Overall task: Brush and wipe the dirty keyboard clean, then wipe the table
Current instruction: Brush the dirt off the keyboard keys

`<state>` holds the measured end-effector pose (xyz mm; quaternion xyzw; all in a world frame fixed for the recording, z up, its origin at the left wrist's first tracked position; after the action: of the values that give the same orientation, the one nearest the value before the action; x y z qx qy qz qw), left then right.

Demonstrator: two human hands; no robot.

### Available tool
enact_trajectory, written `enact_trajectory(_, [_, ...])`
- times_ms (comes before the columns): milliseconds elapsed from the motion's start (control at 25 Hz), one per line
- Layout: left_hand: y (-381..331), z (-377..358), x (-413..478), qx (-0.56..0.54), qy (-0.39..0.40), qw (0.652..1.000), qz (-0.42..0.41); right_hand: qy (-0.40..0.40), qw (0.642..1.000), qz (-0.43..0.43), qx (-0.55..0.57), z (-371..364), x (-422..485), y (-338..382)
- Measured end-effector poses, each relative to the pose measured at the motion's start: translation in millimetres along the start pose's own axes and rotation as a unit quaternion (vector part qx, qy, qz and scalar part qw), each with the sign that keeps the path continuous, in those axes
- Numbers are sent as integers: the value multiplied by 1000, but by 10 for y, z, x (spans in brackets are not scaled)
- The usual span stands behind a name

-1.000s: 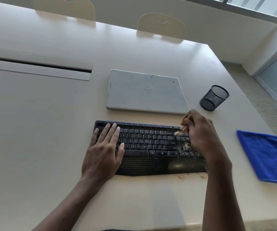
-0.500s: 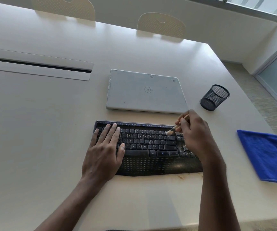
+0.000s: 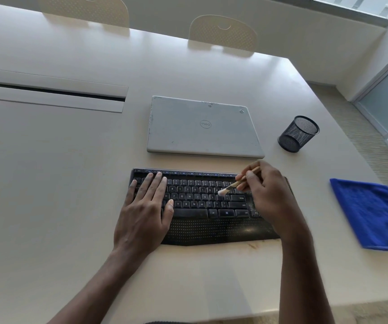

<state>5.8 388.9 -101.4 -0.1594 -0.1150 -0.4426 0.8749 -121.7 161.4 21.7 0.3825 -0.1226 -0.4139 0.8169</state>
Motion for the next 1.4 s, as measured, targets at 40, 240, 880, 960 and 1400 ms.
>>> enact_trajectory(40, [-3, 0, 1, -1, 0, 1000, 0, -4, 1000, -8, -15, 0, -4, -35])
enact_trajectory(240, [3, 1, -4, 1, -1, 1000, -1, -98, 992, -48, -62, 187, -24, -76])
enact_trajectory(880, [5, 1, -11, 5, 2, 1000, 0, -30, 999, -35, 21, -38, -105, 37])
enact_trajectory(960, [-3, -3, -9, 3, 0, 1000, -1, -74, 996, -58, -7, 52, -88, -25])
enact_trajectory(1400, [-13, 11, 1, 1, -4, 1000, 1, -117, 990, -78, -7, 164, -108, -42])
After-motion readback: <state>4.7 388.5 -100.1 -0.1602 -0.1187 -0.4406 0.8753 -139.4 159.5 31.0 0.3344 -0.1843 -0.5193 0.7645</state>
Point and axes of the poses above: each hand's wrist, its own x-axis towards the middle knuckle, its own z-axis out of the back of the hand, y = z × x, the point moved 4 cm from there along x, towards the middle knuckle, and after that the axes turned 11 degrees about -z, right-handed, at the moved point
